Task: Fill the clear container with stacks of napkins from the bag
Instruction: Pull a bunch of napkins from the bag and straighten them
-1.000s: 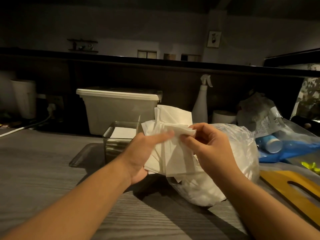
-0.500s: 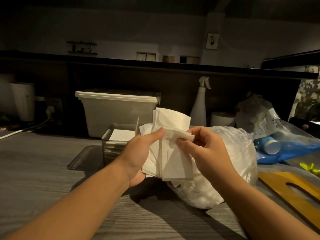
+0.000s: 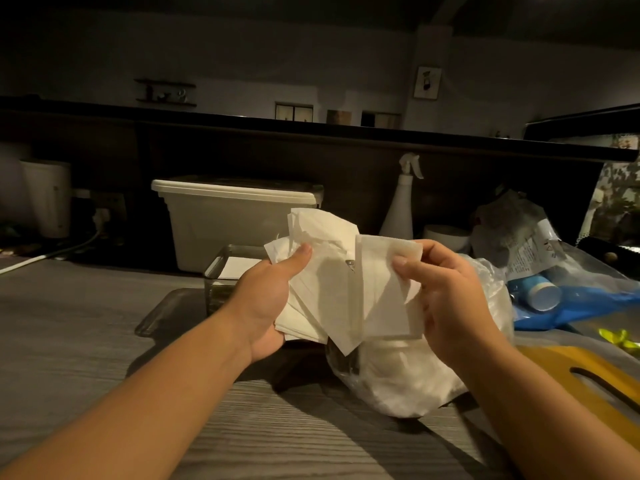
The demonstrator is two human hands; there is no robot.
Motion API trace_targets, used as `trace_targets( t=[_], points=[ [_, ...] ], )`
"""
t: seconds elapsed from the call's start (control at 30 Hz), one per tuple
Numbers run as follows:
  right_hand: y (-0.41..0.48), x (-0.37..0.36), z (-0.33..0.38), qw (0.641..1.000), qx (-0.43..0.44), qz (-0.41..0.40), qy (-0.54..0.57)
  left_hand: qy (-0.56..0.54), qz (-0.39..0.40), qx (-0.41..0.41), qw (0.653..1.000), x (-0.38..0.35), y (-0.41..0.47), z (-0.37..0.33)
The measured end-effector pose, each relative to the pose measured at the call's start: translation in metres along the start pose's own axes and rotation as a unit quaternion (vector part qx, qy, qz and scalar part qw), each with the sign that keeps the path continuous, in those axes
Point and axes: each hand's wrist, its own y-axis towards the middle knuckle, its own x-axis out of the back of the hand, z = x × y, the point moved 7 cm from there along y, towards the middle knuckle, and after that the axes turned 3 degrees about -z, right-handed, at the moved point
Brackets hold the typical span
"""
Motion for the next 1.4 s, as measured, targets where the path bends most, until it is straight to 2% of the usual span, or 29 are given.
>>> trace_targets(
  t=[0.13,0.2,0.47,0.63,0.8,0.97,1.27,1.4],
  points=[
    [-0.012,-0.021,0.005,0.991,0.044,0.101,-0.071,0.002,0.008,-0.002,1.0,-0.004,-0.001,0.002],
    [-0.018,-0.03,0.005,0.98,0.087,0.117,-0.135,0.008,0.011,-0.004,1.0,-0.005,-0.001,0.004],
    [-0.019,-0.035,-0.002,0.946,0.163,0.068,-0.273,0.007,0.045,0.042,0.998,-0.01,-0.001,0.016],
    [-0.018,-0.034,-0.006,0.935,0.137,0.042,-0.324,0.027,0.035,0.014,0.999,-0.009,-0.002,0.013],
    [-0.022,-0.036,-0.011,0.941,0.109,0.066,-0.313,0.029,0.027,0.014,0.999,-0.009,-0.002,0.014],
    [-0.021,-0.031,-0.006,0.949,0.117,0.031,-0.291,0.005,0.027,0.011,1.0,-0.009,-0.003,0.01],
    [-0.014,-0.022,-0.012,0.968,0.075,0.029,-0.236,-0.021,0.009,0.007,1.0,-0.007,-0.002,0.005],
    [-0.01,-0.01,-0.008,0.981,0.068,-0.011,-0.182,-0.019,-0.014,0.004,1.0,0.001,0.001,0.002]
  ],
)
